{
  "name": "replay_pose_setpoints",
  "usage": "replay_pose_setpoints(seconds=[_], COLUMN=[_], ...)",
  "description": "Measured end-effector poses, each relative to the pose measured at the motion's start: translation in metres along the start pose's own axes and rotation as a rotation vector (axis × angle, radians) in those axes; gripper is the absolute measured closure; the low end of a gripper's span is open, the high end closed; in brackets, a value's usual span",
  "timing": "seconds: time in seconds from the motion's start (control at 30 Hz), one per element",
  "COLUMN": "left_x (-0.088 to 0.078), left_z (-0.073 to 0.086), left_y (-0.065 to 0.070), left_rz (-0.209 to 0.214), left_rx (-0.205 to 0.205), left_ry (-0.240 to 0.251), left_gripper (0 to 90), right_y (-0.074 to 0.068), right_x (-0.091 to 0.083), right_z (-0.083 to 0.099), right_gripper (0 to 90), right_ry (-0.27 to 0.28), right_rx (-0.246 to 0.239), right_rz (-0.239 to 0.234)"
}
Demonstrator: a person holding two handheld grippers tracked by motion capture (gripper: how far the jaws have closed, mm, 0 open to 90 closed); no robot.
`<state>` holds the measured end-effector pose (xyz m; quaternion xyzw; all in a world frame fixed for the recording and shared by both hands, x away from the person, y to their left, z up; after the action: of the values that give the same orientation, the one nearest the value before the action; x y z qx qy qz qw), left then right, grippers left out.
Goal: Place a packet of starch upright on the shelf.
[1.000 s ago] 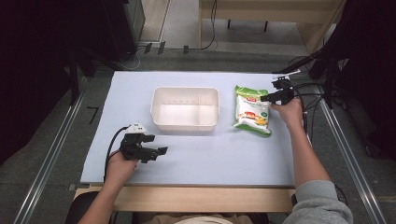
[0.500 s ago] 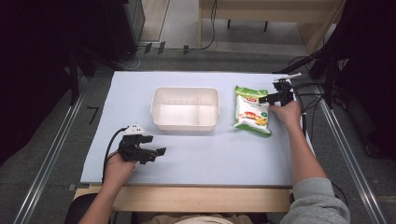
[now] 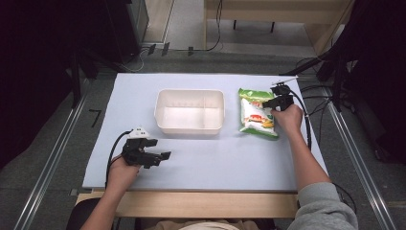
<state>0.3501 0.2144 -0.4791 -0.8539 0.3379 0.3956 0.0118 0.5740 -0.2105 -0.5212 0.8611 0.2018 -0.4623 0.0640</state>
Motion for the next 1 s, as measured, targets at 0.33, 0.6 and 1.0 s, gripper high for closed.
replay_pose_setpoints(seconds=[0.33, 0.6, 1.0], left_x=[-0.001, -0.002, -0.001], left_z=[-0.001, -0.002, -0.004], left_y=[0.000, 0.000, 0.000], left_rz=[0.007, 0.009, 0.013], left_rx=[-0.002, 0.001, 0.004], left_ry=[0.004, 0.010, 0.014], left_gripper=[22.0, 22.0, 22.0], right_y=[0.001, -0.007, -0.020], right_x=[-0.010, -0.041, -0.086], right_z=[-0.002, -0.014, -0.020], right_gripper=[90.0, 90.0, 90.0], right_ry=[0.038, 0.101, 0.185], right_rx=[0.073, 0.041, 0.019], right_rz=[-0.088, -0.099, -0.176])
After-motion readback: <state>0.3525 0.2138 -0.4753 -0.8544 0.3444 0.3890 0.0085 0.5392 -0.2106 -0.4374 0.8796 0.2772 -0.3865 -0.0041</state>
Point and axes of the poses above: each handheld gripper's, and its own axes: x roughly forward along the jaws, z roughly out of its underside, y roughly to its right, the point moved 7 cm from there along x, roughly forward along the jaws, and after that the axes turned 6 degrees about -x, right-handed, at the moved point
